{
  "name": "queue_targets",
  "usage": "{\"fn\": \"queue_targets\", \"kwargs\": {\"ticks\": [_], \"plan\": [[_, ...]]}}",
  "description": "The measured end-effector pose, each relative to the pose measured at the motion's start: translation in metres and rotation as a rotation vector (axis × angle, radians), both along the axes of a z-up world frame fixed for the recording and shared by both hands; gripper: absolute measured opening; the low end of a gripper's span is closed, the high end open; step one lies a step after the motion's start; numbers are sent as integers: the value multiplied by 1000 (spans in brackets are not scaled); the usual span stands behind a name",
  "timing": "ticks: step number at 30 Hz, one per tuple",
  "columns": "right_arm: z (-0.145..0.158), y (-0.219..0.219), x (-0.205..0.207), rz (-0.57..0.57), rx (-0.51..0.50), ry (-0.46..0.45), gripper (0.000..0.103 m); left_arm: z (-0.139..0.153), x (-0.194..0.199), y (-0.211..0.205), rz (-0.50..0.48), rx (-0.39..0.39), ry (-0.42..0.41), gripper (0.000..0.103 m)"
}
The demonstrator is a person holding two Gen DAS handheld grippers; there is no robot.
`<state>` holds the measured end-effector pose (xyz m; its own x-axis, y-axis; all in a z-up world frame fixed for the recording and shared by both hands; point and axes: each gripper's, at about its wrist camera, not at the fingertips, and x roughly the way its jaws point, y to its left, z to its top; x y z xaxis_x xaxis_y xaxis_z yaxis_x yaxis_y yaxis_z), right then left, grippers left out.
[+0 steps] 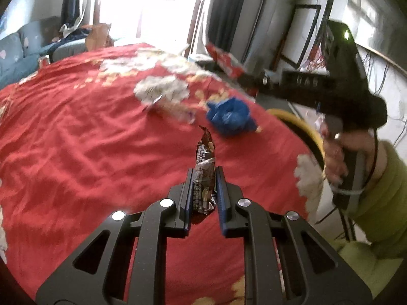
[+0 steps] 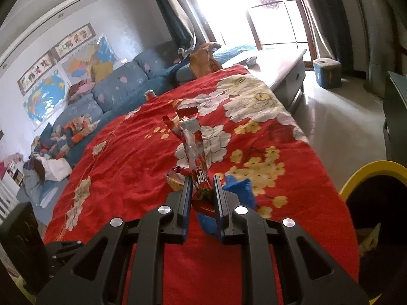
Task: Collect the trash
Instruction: 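Carry the candy wrapper with the left tool while the right tool carries the red packet to the bin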
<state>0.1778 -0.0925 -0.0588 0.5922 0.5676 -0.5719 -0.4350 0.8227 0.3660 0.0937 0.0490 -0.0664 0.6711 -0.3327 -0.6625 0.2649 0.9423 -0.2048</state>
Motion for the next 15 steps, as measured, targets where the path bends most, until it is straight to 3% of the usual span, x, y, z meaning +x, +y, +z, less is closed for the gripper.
{"fn": "queue_targets", "kwargs": {"ticks": [15], "plan": [[7, -48, -18, -68, 21, -16, 16, 30, 20, -36, -14, -42, -55, 11]]}}
